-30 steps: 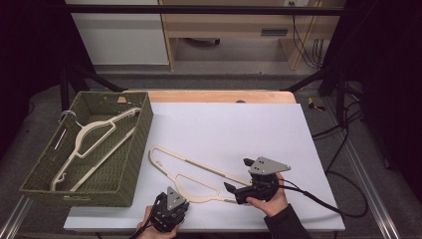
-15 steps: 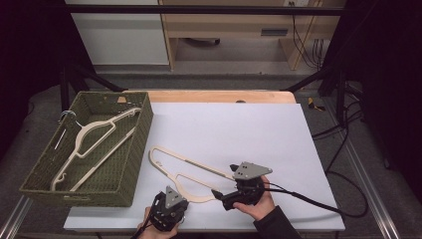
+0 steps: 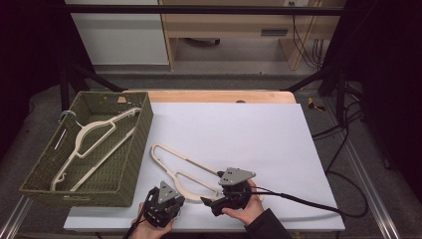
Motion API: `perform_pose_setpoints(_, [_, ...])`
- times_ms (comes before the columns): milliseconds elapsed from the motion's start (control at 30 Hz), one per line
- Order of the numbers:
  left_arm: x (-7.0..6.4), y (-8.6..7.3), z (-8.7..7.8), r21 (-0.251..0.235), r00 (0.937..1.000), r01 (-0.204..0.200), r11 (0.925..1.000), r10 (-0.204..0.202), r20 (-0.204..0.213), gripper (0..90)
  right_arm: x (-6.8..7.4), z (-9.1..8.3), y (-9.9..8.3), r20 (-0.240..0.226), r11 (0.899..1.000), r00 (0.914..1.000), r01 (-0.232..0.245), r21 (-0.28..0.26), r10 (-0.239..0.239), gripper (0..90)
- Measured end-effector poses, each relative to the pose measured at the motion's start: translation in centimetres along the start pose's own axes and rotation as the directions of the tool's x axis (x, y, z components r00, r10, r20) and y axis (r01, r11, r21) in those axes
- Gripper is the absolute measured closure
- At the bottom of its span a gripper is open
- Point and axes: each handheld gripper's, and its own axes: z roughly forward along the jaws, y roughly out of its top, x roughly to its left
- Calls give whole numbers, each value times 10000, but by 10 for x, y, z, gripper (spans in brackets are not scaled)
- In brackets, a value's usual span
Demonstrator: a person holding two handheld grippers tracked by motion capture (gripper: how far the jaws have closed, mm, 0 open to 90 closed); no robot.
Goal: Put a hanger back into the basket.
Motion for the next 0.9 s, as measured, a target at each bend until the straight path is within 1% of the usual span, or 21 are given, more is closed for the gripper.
perform_pose_setpoints(67, [-1, 1, -2, 66, 9999, -120, 9999, 121, -19, 887, 2, 4, 0, -67, 9999, 10000, 70, 104, -70, 84])
perform_pose_setpoints(200, [-1, 2, -2, 44, 9999, -159, 9999, 159, -20, 888, 6, 14, -2, -314, 9990, 9992, 268, 370, -257, 131])
perform_pose_setpoints(300, [0, 3, -2, 139, 9998, -222, 9997, 222, -5, 888, 9, 22, -3, -450, 9971, 9981, 443, 620, -416, 201])
perform_pose_setpoints(333, [0, 3, -3, 169, 9998, -214, 9996, 214, 9, 888, 9, 25, -3, -509, 9964, 9972, 581, 620, -549, 228])
perform_pose_setpoints(433, [0, 3, -2, 167, 9998, -193, 9997, 193, 25, 888, 12, 34, -4, -694, 9929, 9952, 751, 927, -689, 325])
perform_pose_setpoints(567, [0, 3, -2, 143, 9998, -217, 9997, 217, 3, 888, 15, 44, -4, -932, 9876, 9915, 1017, 1194, -908, 434])
perform_pose_setpoints(633, [0, 3, -2, 161, 9996, -267, 9995, 267, -4, 888, 16, 47, -4, -997, 9838, 9892, 1199, 1334, -1071, 483])
perform_pose_setpoints(667, [0, 3, -2, 146, 9996, -266, 9995, 266, 3, 888, 16, 49, -4, -968, 9826, 9881, 1319, 1304, -1198, 508])
perform_pose_setpoints(700, [1, 3, -2, 143, 9996, -266, 9995, 266, 10, 888, 16, 49, -5, -954, 9802, 9872, 1407, 1391, -1282, 522])
perform_pose_setpoints(767, [0, 3, -1, 104, 9997, -238, 9997, 238, 10, 888, 16, 51, -6, -1040, 9783, 9848, 1529, 1399, -1391, 567])
perform_pose_setpoints(800, [0, 2, -1, 125, 9997, -233, 9997, 232, 21, 888, 16, 52, -6, -1061, 9787, 9849, 1508, 1394, -1366, 589])
perform_pose_setpoints(900, [0, 2, 0, 199, 9996, -275, 9994, 274, 38, 888, 16, 53, -7, -1227, 9738, 9812, 1670, 1542, -1488, 665])
